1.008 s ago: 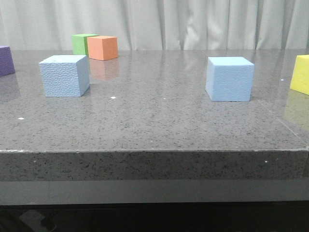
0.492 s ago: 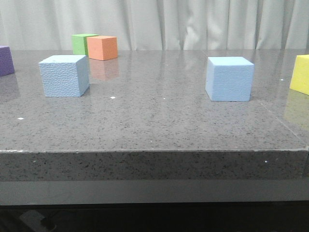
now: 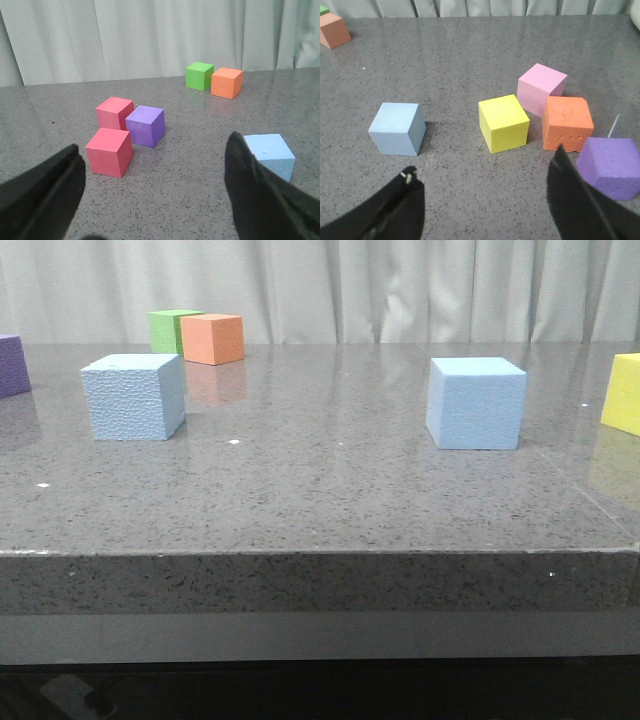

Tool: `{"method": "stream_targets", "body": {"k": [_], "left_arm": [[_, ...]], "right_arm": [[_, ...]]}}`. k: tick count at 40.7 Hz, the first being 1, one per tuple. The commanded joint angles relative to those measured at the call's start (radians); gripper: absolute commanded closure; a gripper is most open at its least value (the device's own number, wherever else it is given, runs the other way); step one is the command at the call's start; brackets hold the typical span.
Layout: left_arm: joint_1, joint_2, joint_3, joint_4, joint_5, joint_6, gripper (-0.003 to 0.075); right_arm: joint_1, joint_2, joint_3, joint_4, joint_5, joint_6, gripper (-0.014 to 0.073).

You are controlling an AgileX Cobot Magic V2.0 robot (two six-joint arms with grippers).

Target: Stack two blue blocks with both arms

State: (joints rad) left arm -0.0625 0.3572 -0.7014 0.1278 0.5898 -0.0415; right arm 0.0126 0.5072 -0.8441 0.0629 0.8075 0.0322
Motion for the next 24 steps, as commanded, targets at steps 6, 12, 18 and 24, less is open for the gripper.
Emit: {"method": "stream_targets", "body": {"k": [6,12,18,24], "left_arm": [[-0.005,0.019,-0.024,0.005,-0.083,-0.003,0.0156],[-0.005,0.019,-0.024,0.005,-0.083,-0.003,0.0156],[-0.005,0.019,-0.024,0.005,-0.083,-0.003,0.0156],[-0.005,0.019,-0.024,0.005,-0.083,-0.003,0.0156]], "right_arm": [[0.017,0.122,-0.201,0.183,0.129,-0.218,0.0064],[0.076,0.22,-0.267,0.381,0.14,-0.382,0.0064],[0.142,0.376,-0.375,0.405,0.223,-0.407,0.0064],[0.214,0.539,-0.486,0.376,0.274,-0.407,0.0064]]}}
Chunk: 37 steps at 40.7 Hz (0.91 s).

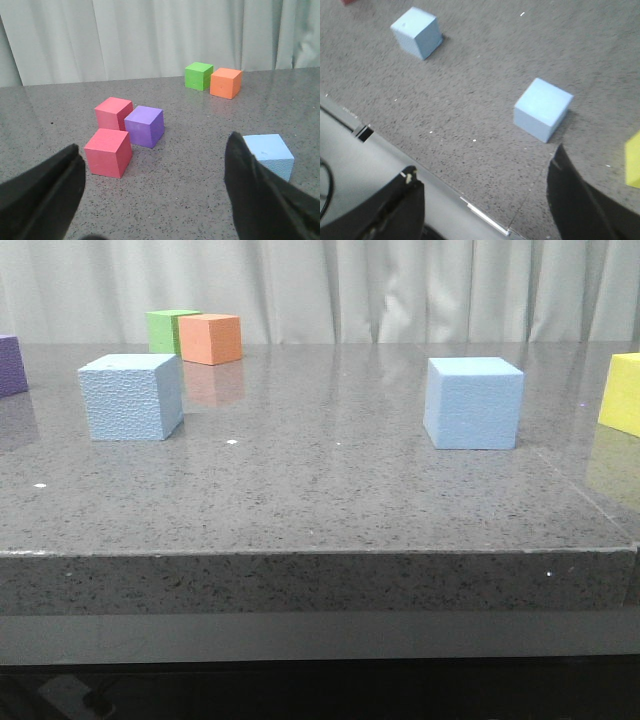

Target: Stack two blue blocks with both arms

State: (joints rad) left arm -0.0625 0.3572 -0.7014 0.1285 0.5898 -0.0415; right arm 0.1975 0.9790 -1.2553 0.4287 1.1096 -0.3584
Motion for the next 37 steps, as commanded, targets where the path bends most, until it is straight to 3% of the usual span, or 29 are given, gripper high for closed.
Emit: {"method": "stream_targets", "body": {"k": [1,8,17,29,37], "left_arm": [[-0.005,0.019,-0.024,0.004,-0.083,-0.003,0.0156],[-0.005,0.019,-0.024,0.004,-0.083,-0.003,0.0156],[-0.005,0.019,-0.024,0.004,-0.083,-0.003,0.0156],[-0.005,0.019,-0.024,0.004,-0.083,-0.003,0.0156],[-0.005,0.019,-0.024,0.004,-0.083,-0.003,0.0156]], "right_arm": [[0.046,0.097,-0.089,-0.004,-0.028,-0.015,0.0064],[0.164,0.266,-0.2,-0.172,-0.044,0.086,0.0064],[0.242,0.462,-0.336,-0.509,-0.042,0.476,0.0064],[0.242,0.588,-0.348,-0.515,-0.095,0.518,0.0064],[0.241,0.614,-0.348,-0.545,-0.165,0.688,0.006]]}}
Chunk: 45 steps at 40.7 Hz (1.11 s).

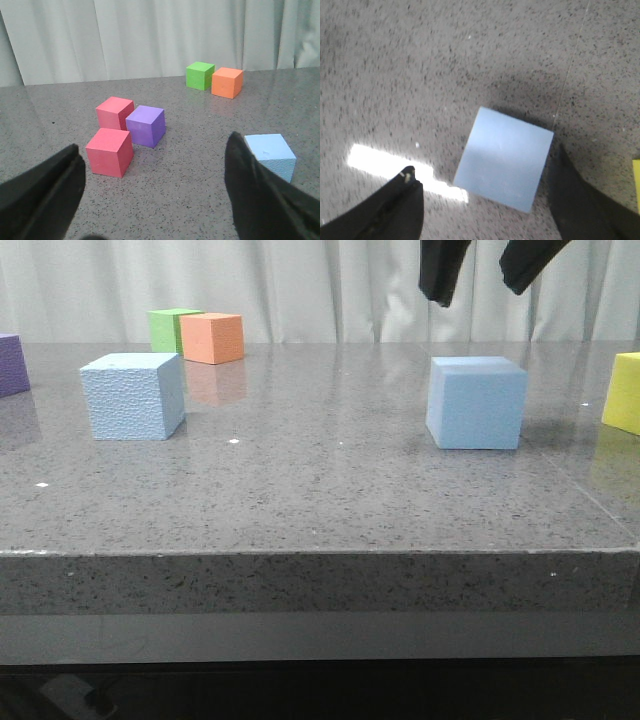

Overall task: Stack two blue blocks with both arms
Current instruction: 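Lower the open right gripper over the light-blue cube near it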

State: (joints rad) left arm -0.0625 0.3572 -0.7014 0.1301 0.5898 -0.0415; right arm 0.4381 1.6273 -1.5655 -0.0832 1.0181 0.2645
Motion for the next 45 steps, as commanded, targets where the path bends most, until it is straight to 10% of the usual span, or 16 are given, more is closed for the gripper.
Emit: {"method": "stream_targets", "body": {"k": [1,36,45], "left_arm": [[-0.005,0.019,-0.024,0.003,-0.083,-0.003,0.0156],[-0.005,0.019,-0.024,0.003,-0.083,-0.003,0.0156],[-0.005,0.019,-0.024,0.003,-0.083,-0.003,0.0156]], "right_arm": [[0.001,-0.032,-0.038,-0.037,-0.082,0.074,0.0057],[-0.038,0.155,-0.037,-0.078,-0.079,0.312,0.0004],[-0.038,0.155,-0.037,-0.07,-0.08,0.312,0.0225]]}}
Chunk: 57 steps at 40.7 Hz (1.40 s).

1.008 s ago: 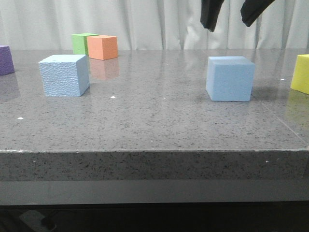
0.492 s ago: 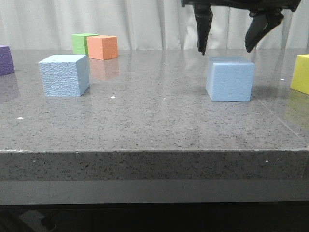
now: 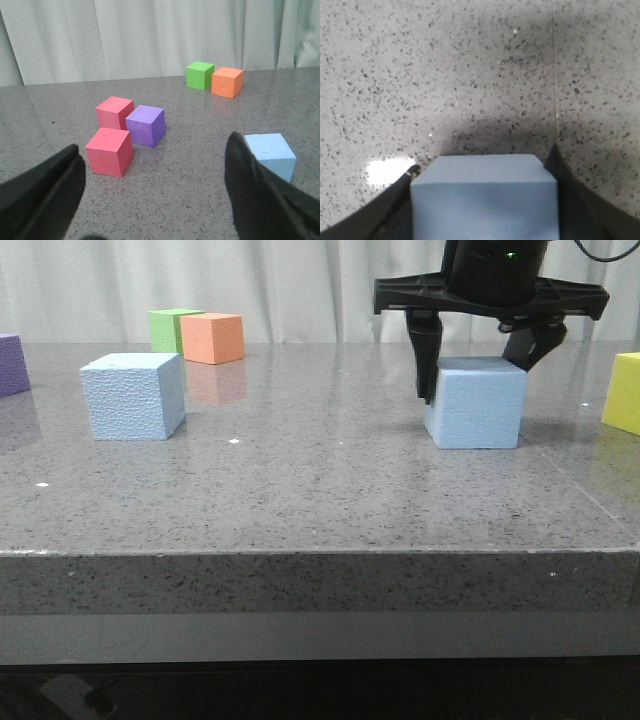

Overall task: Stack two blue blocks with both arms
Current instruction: 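Lower the open right gripper over the light-blue cube near it, then grasp the light-blue cube and slide it toward the table center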

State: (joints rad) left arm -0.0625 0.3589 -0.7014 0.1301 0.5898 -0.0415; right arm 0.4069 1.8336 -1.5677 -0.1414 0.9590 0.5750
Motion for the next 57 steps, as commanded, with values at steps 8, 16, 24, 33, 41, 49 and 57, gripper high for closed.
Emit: {"method": "stream_targets", "body": {"k": [8,16,24,33,41,49,57], "left_arm": [[-0.005,0.017,-0.024,0.003,-0.083,-0.003,0.0156],[-0.005,0.017,-0.024,0.003,-0.083,-0.003,0.0156],[-0.005,0.017,-0.024,0.003,-0.083,-0.003,0.0156],[-0.005,0.017,-0.024,0.003,-0.083,-0.003,0.0156],[-0.005,0.017,-0.024,0.003,-0.083,-0.003,0.0156],[-0.005,0.017,-0.024,0.003,-0.083,-0.003,0.0156],[-0.005,0.017,-0.024,0.003,-0.083,-0.003,0.0156]], "right_arm": [[-0.002,-0.079,-0.035,0.0,-0.016,0.002,0.0242],[0.036,-0.121,-0.037,0.0,-0.021,0.002,0.0242],[0.096,-0.085,-0.081,-0.006,-0.021,0.055,0.0242],[0.167,0.019,-0.208,-0.084,0.06,0.144,0.0242],[0.178,0.092,-0.299,-0.117,0.126,0.187,0.0242],[0.18,0.092,-0.299,-0.119,0.108,0.187,0.02],[0.181,0.092,-0.299,-0.118,0.092,0.187,-0.0022]]}}
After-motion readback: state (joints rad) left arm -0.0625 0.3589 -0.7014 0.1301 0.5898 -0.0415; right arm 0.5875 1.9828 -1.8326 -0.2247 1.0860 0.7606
